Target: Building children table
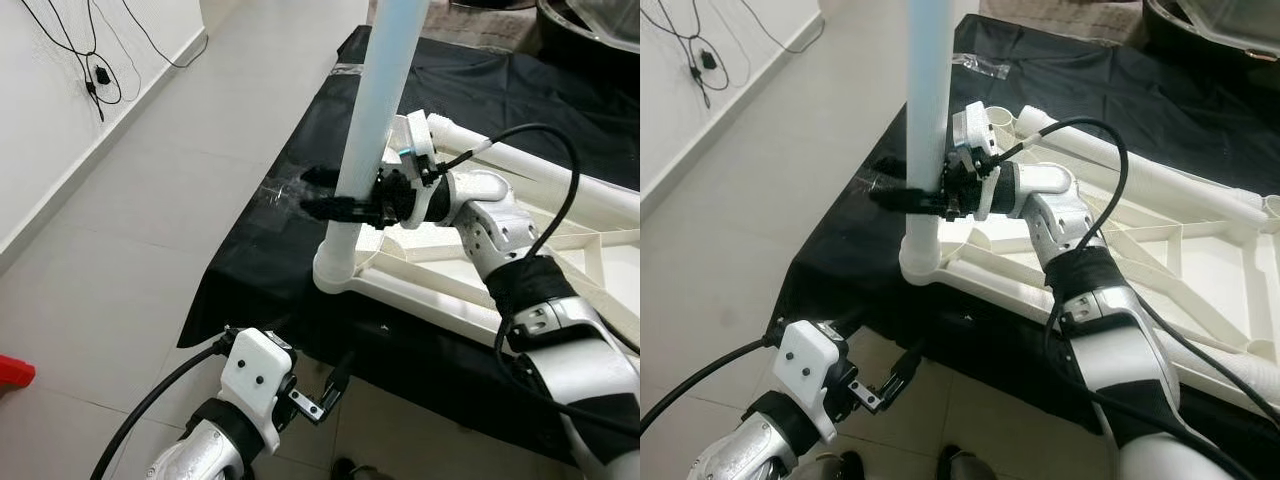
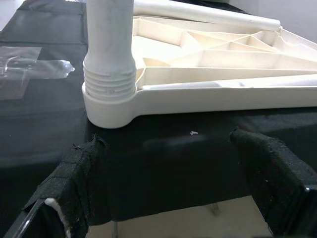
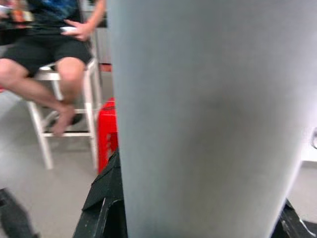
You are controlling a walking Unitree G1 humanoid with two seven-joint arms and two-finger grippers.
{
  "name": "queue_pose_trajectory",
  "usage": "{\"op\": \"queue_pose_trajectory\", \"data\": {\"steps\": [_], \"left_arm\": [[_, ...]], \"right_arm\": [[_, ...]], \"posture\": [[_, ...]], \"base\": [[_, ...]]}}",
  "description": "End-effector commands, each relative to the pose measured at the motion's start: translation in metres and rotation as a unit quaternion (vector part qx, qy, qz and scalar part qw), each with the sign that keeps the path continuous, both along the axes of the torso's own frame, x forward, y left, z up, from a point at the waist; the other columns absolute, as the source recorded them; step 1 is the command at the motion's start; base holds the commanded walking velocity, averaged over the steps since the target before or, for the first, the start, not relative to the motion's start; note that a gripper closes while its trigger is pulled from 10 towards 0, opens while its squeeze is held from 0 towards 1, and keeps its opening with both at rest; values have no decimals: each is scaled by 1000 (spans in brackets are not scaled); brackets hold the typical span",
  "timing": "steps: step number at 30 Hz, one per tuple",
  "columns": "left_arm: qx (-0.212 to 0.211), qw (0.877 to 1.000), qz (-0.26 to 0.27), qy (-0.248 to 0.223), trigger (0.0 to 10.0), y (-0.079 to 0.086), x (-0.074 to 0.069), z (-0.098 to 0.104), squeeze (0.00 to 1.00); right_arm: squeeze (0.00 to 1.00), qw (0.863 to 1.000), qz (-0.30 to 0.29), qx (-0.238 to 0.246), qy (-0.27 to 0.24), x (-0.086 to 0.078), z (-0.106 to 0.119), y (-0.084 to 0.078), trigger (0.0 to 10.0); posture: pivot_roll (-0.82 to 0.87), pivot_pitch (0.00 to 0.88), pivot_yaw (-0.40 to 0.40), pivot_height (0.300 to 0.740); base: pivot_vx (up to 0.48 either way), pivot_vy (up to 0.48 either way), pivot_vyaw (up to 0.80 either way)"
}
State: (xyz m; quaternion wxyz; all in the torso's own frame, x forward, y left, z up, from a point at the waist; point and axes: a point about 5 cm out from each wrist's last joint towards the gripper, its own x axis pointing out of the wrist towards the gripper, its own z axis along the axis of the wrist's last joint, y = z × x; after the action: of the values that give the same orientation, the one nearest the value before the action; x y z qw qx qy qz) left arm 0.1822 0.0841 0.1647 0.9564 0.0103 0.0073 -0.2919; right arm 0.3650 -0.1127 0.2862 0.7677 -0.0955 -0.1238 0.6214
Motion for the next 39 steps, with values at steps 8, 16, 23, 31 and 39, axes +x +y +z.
{"op": "queue_pose_trajectory", "data": {"steps": [8,16,23,31,39], "left_arm": [[8,1000,-3,9,10000,0,1,-6,0],[9,1000,1,6,10000,2,4,-6,0],[9,1000,7,1,10000,4,6,-5,0],[10,1000,9,-1,10000,4,9,-5,0],[14,1000,8,-1,10000,5,11,-7,0]], "right_arm": [[0,982,-172,-1,78,11,-39,-16,10000],[0,864,-484,65,127,22,-47,-39,10000],[0,751,-638,110,129,5,-53,-37,10000],[0,636,-741,163,140,-11,-54,-13,10000],[0,506,-828,192,145,-13,-53,13,10000]], "posture": [[102,261,-70,740],[92,264,-65,740],[94,264,-64,740],[100,260,-61,740],[109,252,-59,740]], "base": [[0,0,0],[0,0,0],[0,0,0],[0,0,0],[0,0,0]]}}
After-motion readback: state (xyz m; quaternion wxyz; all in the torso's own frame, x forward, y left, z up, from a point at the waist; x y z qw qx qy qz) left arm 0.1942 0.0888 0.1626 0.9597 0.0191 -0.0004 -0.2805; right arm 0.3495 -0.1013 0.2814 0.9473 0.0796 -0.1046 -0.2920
